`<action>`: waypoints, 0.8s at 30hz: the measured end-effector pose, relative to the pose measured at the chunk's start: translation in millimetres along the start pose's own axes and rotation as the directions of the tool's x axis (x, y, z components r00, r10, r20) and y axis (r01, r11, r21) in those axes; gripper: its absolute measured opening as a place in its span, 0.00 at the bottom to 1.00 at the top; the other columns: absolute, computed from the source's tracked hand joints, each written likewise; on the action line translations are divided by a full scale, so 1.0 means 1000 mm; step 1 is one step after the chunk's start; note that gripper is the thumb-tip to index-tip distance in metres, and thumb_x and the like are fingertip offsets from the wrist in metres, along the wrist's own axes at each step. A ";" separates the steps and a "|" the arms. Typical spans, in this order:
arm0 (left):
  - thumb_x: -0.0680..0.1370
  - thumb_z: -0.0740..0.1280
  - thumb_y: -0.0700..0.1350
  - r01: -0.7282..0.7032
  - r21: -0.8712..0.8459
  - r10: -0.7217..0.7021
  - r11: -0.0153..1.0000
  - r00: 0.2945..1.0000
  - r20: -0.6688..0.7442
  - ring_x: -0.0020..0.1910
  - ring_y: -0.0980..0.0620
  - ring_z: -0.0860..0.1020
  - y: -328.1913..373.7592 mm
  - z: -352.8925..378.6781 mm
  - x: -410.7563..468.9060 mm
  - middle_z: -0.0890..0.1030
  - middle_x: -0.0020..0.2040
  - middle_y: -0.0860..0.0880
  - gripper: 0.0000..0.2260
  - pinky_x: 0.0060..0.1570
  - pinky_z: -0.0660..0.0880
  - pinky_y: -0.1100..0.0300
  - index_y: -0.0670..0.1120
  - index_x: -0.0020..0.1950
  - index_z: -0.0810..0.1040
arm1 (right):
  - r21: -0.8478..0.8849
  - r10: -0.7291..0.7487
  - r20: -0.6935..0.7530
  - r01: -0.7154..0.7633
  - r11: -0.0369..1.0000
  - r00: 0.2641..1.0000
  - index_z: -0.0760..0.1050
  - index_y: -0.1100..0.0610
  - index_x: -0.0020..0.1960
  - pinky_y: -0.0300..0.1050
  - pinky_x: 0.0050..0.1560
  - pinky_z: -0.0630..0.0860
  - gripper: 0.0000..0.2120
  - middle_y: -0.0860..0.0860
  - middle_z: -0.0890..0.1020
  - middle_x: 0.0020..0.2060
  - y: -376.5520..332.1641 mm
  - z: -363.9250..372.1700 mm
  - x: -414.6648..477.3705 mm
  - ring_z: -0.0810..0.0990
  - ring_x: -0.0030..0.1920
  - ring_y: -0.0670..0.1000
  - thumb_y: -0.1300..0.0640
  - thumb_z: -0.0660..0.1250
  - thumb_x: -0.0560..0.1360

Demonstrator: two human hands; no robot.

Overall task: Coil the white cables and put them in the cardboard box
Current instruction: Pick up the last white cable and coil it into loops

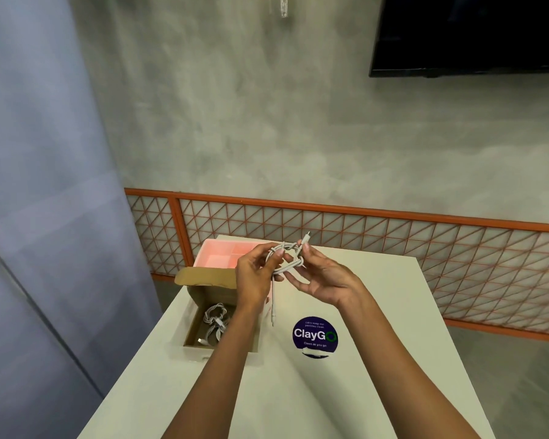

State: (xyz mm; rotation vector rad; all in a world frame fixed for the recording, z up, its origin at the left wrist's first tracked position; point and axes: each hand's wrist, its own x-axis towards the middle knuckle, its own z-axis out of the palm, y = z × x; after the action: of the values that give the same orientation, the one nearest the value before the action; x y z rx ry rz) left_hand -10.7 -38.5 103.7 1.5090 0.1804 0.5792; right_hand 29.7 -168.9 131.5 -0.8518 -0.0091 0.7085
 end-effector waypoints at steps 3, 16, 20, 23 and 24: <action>0.76 0.68 0.41 0.021 -0.005 -0.021 1.000 1.000 -0.010 0.36 0.59 0.82 0.002 0.000 -0.001 0.83 0.43 0.50 0.09 0.31 0.77 0.66 0.44 0.56 0.80 | 0.025 -0.012 0.012 0.012 1.000 1.000 0.80 0.56 0.48 0.46 0.47 0.81 0.05 0.53 0.85 0.40 0.003 0.000 0.001 0.85 0.42 0.50 0.58 0.66 0.76; 0.73 0.71 0.41 -0.022 0.086 0.026 0.996 0.999 -0.043 0.35 0.53 0.82 0.021 -0.002 0.002 0.83 0.39 0.54 0.06 0.32 0.79 0.64 0.50 0.48 0.82 | -0.609 -0.011 0.262 0.174 0.774 0.965 0.81 0.62 0.48 0.48 0.51 0.81 0.06 0.55 0.83 0.49 -0.012 -0.004 -0.016 0.83 0.53 0.56 0.64 0.70 0.71; 0.73 0.71 0.42 -0.031 0.115 0.039 0.993 0.997 -0.066 0.33 0.60 0.82 0.023 0.004 -0.001 0.83 0.40 0.50 0.06 0.31 0.78 0.66 0.50 0.48 0.82 | -0.768 -0.111 0.270 0.283 0.574 0.957 0.83 0.62 0.47 0.36 0.49 0.76 0.08 0.50 0.85 0.44 -0.010 -0.001 -0.019 0.82 0.50 0.45 0.65 0.74 0.68; 0.73 0.72 0.42 -0.007 0.133 0.018 0.991 0.996 -0.082 0.33 0.57 0.82 0.024 0.004 0.001 0.83 0.42 0.46 0.08 0.30 0.79 0.64 0.46 0.52 0.83 | -0.828 -0.124 0.279 0.303 0.471 0.952 0.84 0.58 0.45 0.32 0.46 0.74 0.07 0.45 0.85 0.40 -0.013 0.001 -0.022 0.81 0.46 0.38 0.62 0.76 0.67; 0.73 0.72 0.42 -0.008 0.138 0.019 0.990 0.997 -0.078 0.33 0.57 0.82 0.025 0.004 0.002 0.83 0.41 0.47 0.09 0.30 0.78 0.65 0.46 0.52 0.83 | -0.848 -0.134 0.273 0.304 0.434 0.953 0.84 0.57 0.45 0.33 0.46 0.74 0.07 0.45 0.85 0.40 -0.014 0.001 -0.022 0.81 0.46 0.40 0.60 0.76 0.67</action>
State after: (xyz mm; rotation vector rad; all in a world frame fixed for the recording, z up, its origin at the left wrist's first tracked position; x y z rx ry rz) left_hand -13.6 -42.6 128.9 1.6227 0.2766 0.6487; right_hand 20.1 -186.9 147.4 -1.7770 -0.7091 0.4832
